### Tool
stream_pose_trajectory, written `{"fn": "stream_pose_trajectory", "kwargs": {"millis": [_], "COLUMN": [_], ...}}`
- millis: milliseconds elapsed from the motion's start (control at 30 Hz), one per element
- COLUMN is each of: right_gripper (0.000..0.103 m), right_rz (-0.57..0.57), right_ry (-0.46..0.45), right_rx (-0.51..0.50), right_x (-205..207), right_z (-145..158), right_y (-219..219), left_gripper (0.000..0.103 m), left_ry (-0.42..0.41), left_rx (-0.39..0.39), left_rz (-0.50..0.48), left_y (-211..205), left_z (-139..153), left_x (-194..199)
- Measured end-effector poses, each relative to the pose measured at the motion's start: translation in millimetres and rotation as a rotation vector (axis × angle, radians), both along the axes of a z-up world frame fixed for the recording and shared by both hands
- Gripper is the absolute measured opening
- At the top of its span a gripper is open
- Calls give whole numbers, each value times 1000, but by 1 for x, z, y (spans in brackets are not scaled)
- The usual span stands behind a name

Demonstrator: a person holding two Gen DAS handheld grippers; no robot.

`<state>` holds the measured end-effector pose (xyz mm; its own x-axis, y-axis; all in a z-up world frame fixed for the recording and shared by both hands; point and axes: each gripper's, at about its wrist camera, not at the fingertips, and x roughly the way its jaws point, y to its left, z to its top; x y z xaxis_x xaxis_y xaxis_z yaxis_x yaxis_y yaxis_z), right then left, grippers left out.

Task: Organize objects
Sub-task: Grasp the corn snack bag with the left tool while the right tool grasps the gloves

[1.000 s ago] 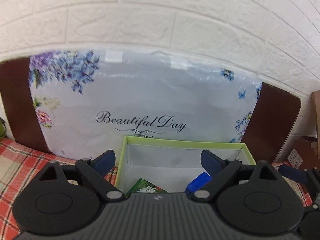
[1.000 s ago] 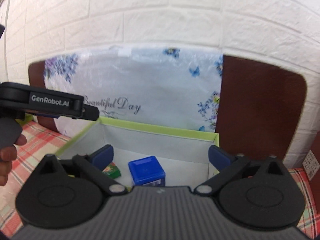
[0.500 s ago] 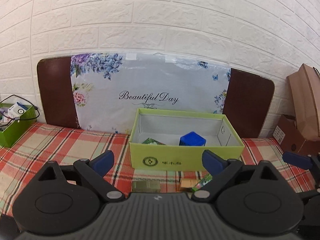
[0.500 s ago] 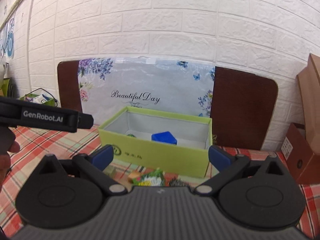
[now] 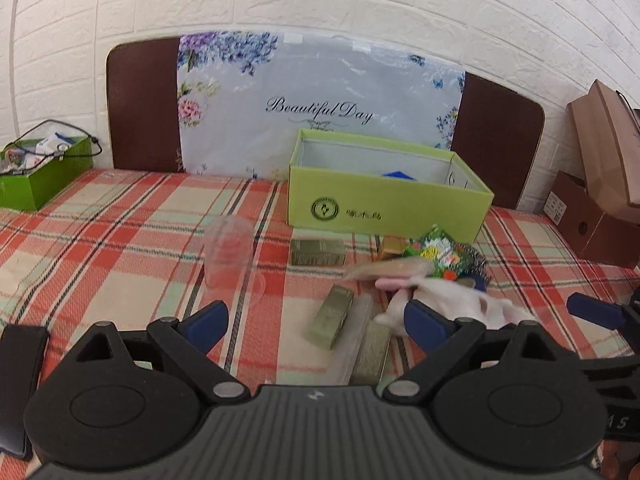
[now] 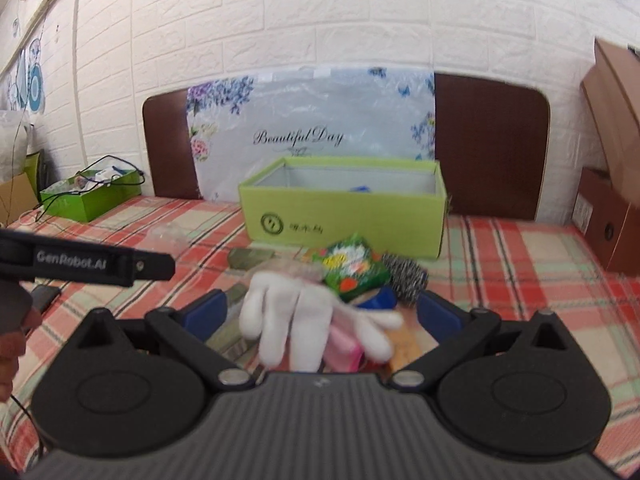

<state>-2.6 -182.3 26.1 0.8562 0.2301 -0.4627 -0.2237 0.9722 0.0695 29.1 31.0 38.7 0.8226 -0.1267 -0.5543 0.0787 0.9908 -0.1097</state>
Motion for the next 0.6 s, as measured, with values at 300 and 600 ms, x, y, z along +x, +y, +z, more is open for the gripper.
{"fn": "stream_pose_trajectory", "kwargs": {"millis": [300, 600], "right_gripper": [103, 69], "right_rz": [9, 55], "right_ry": [35, 22], "right_rx": [-5, -27], "right_x": [-2, 37], "right_z": [-16, -14], "right_y": [5, 20], "left_gripper": [97, 95], "left_ry": [97, 170], "left_rx": [16, -73], "left_rz": [50, 54], "left_y": [44, 57], "left_z": [-27, -43], "left_x": [-41, -42]}}
